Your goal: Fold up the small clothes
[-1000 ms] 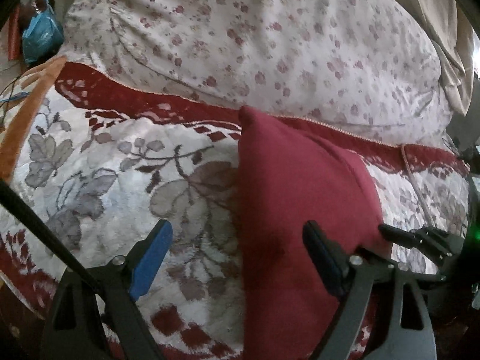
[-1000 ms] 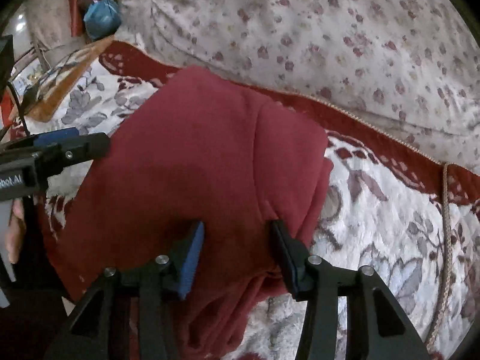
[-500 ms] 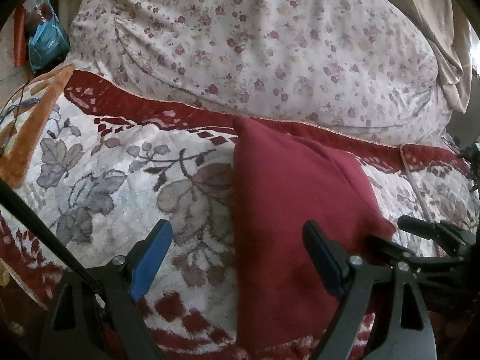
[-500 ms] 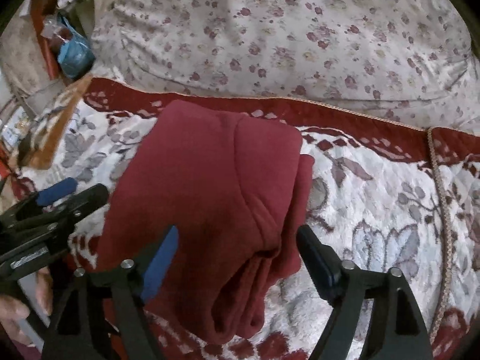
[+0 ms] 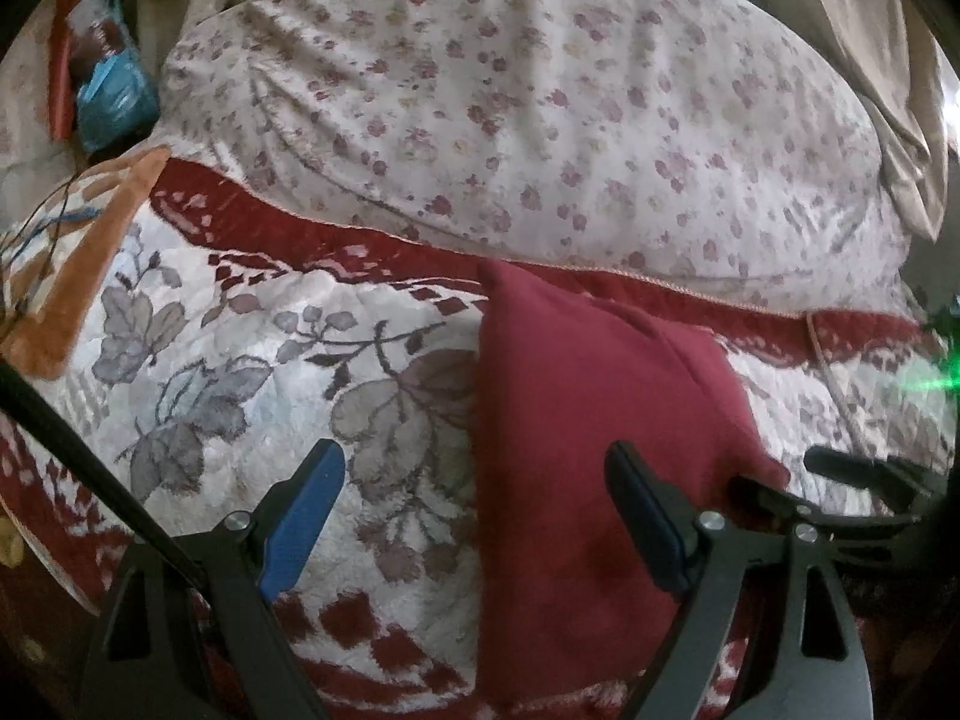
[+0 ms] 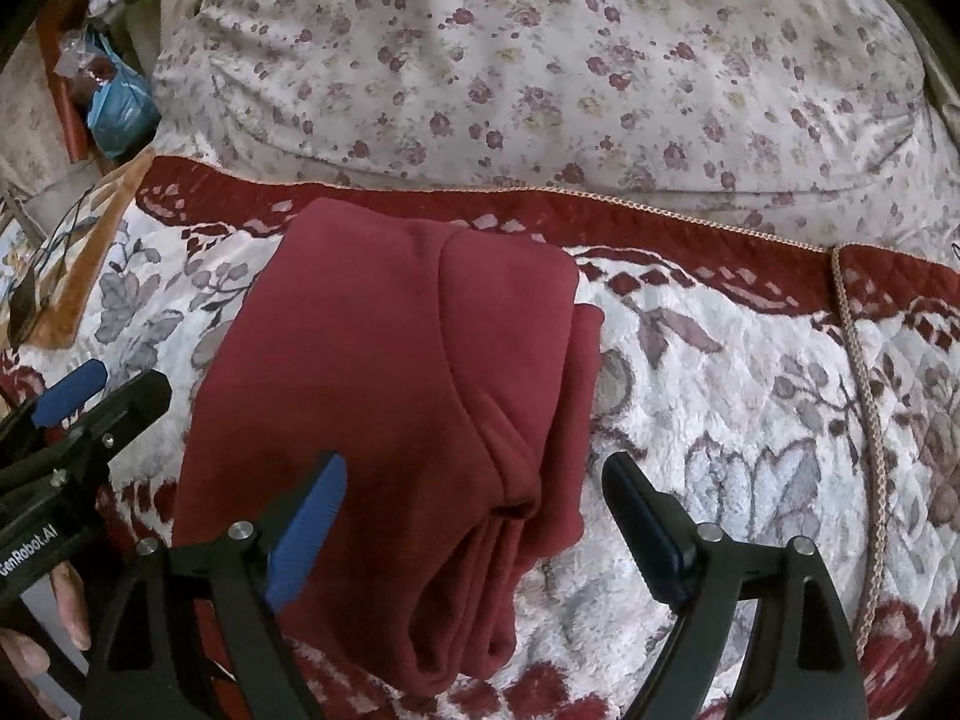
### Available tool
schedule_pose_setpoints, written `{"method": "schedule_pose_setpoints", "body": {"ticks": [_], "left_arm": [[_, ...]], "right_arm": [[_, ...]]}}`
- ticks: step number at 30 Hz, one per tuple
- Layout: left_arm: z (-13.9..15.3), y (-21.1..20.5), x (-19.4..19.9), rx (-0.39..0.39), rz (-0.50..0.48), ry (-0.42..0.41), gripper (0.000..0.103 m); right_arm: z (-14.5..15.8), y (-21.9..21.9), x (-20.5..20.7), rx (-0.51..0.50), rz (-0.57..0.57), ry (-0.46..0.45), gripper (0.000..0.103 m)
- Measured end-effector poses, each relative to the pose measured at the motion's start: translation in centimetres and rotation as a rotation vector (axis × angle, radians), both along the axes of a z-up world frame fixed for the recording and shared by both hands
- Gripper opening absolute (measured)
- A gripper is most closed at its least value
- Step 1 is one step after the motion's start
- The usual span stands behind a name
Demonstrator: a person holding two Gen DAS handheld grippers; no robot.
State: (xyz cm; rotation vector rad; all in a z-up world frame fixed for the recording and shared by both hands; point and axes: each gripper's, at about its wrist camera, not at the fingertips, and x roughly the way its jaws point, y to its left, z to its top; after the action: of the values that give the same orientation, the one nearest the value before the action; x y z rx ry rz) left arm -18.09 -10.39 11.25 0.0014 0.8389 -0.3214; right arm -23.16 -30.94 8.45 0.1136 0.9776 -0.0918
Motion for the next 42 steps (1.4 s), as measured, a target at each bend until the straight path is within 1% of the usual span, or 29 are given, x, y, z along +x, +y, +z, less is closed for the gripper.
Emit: {"method": "schedule_pose_setpoints", "body": {"ticks": [3, 7, 9, 17, 31, 42], "left_arm": [[-0.2, 0.4, 0.3, 0.004, 0.013, 0.01, 0.087], [-0.3, 0.1, 0.3, 0.068, 0.014, -0.007, 0.087], [-0.4, 0.0, 0.3, 0.082, 0.012, -0.009, 0.087], [-1.0, 0.1, 0.7, 0.091, 0.017, 0.026, 0.087], [-1.3, 0.1, 1.0, 0.092, 0.015, 0.033, 0.087], [-1.3, -0.8, 1.2, 0.107, -0.012, 0.032, 0.087]], "right_arm": [[-0.1, 0.0, 0.1, 0.003, -0.002, 0.002, 0.091], [-0.2, 0.4, 0.2, -0.001, 0.005, 0.006, 0.091], [-0.3, 0.6, 0.3, -0.006, 0.01, 0.01, 0.091], [-0.5, 0.5, 0.3, -0.005, -0.002, 0.017, 0.091], [-0.6, 0.6, 0.5, 0.006, -0.005, 0.015, 0.091], [-0.4, -0.1, 0.5, 0.013, -0.033, 0.015, 0.092]]}}
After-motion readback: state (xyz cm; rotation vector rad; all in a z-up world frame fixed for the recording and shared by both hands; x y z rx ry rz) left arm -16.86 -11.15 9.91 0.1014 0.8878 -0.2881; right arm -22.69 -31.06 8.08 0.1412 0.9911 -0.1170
